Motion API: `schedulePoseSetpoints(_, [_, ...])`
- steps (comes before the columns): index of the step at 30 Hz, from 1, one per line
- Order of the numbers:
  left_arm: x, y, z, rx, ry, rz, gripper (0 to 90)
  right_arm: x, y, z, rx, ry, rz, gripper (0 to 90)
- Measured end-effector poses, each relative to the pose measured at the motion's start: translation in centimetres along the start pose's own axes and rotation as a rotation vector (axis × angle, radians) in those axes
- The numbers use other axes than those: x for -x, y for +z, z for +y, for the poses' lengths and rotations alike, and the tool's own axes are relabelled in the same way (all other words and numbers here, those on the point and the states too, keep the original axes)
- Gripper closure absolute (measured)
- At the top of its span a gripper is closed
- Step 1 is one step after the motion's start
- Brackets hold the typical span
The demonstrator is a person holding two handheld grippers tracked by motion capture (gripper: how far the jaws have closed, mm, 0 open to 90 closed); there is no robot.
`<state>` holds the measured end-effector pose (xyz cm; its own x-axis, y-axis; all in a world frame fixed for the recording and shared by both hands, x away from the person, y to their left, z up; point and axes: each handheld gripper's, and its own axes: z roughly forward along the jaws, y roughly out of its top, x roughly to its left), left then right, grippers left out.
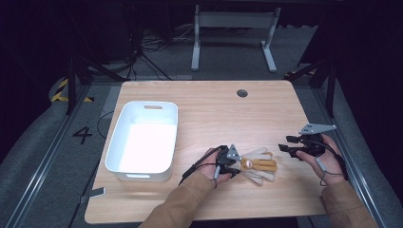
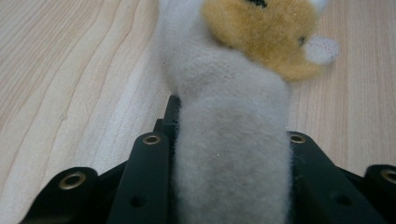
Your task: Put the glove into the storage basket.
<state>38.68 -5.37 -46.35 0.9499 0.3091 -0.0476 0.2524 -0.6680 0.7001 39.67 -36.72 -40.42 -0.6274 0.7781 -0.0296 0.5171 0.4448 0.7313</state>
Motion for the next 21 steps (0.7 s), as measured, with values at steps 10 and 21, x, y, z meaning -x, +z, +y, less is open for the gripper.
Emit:
schedulePoseSetpoints(10, [-0.2,-0.7,0.1,0.007,-0.06,-0.036,69.4,0.6,-0.3,-0.2,0.01,0.012,-0.012,48.3])
schedulePoseSetpoints(21, [-0.2,-2.4,0.9,0.025,-0.096,-0.061,70.1,0.9,-0.8,-0.5,0.016,0.025,-0.023,48.5])
